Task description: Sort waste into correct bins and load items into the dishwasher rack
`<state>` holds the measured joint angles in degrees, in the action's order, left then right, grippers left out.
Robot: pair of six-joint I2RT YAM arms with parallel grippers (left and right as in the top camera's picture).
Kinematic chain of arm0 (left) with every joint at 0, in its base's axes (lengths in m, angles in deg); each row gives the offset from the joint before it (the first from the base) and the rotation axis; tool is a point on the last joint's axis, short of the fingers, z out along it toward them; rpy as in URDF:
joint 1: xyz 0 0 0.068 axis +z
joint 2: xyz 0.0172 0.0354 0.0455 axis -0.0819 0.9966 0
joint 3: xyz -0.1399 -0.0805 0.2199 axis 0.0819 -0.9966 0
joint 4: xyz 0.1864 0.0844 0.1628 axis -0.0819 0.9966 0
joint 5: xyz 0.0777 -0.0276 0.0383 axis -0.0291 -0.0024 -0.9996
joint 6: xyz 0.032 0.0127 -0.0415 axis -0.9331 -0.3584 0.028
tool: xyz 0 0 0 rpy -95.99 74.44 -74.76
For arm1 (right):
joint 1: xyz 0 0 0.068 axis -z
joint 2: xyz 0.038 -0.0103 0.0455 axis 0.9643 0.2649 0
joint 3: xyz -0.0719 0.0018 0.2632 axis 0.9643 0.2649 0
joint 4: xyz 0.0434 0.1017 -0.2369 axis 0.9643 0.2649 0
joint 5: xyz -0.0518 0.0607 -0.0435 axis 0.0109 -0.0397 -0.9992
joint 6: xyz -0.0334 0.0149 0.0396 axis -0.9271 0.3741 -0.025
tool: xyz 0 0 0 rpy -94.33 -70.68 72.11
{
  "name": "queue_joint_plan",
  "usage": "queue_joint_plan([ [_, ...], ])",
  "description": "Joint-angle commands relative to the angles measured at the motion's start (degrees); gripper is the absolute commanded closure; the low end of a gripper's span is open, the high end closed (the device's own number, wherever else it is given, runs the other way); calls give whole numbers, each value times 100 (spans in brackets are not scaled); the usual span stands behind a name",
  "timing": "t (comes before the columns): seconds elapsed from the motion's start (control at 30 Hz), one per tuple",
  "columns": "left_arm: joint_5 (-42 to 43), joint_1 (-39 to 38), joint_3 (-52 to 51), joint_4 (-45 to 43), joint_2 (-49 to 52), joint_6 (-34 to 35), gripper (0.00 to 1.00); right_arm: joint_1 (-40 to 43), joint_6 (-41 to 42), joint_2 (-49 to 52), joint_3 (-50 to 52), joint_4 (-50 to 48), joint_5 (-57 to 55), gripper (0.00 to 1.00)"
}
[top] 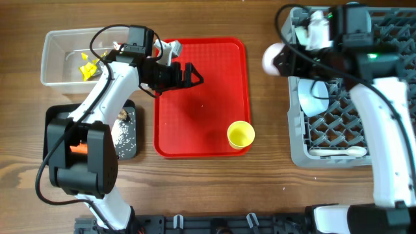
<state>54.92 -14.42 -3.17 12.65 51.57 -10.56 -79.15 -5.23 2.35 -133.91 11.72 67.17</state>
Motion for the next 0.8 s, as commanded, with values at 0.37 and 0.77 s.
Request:
queue_joint_plan([
  [0.37,-125,-20,48,-389,-149,-50,0,2732,0,826,-229,365,-984,48],
  [0.77,-125,-20,48,-389,-149,-50,0,2796,138,1816,-219,1095,-1779,47],
])
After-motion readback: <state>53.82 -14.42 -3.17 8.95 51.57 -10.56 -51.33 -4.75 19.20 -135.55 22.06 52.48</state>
